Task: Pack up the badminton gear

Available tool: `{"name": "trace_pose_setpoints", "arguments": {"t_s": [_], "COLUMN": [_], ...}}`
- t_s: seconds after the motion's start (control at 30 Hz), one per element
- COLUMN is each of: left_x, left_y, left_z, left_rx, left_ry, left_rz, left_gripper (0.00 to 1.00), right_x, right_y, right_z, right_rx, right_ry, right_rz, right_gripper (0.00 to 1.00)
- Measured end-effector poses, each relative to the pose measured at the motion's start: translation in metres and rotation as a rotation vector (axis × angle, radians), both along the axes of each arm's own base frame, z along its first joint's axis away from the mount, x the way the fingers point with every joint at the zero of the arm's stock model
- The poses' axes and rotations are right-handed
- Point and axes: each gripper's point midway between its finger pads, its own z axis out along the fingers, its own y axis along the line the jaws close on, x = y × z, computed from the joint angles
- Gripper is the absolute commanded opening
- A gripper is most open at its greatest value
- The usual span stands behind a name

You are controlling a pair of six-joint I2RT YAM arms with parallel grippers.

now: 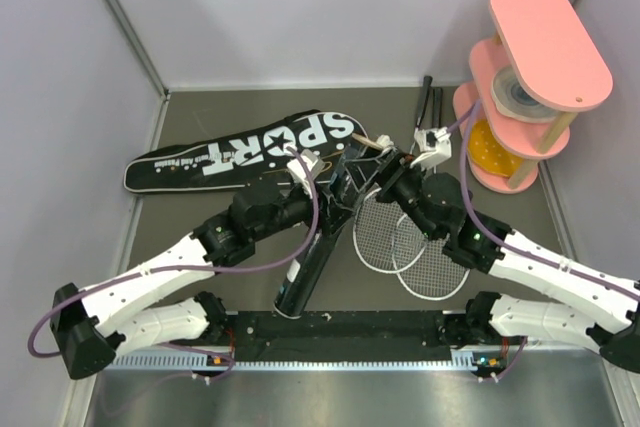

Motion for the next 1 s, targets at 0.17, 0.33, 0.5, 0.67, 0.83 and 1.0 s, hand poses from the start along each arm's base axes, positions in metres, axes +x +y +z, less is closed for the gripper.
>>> {"name": "trace_pose_setpoints", "arguments": {"t_s": [0.17, 0.33, 0.5, 0.67, 0.83, 1.0], "left_x": [0.020, 0.030, 0.020, 0.009, 0.001, -0.003], "left_y": [0.038, 0.115, 0.197, 0.248, 0.273, 0.284], "left_z": [0.000, 0.028, 0.050, 0.059, 0.067, 0.069], "left_rx": [0.077, 0.061, -0.029, -0.063, -0.053, -0.029], "left_ry": [-0.059, -0.166, -0.252, -0.303, -0.349, -0.384], "left_rz": [0.198, 0.509, 0.786, 0.955, 1.020, 1.044], "left_gripper": [0.44, 0.42, 0.41, 0.40, 0.41, 0.41], "right_x": [-0.008, -0.010, 0.005, 0.023, 0.020, 0.012], "right_y": [-0.012, -0.023, 0.004, 0.063, 0.101, 0.135], "right_z": [-0.005, -0.014, -0.056, -0.113, -0.173, -0.209], "right_rx": [-0.070, -0.159, -0.378, -0.562, -0.721, -0.930], "right_ry": [-0.007, -0.015, 0.018, 0.127, 0.159, 0.055], "right_rz": [0.010, 0.005, 0.065, 0.197, 0.348, 0.424], "right_gripper": [0.89, 0.89, 0.89, 0.80, 0.73, 0.68]}}
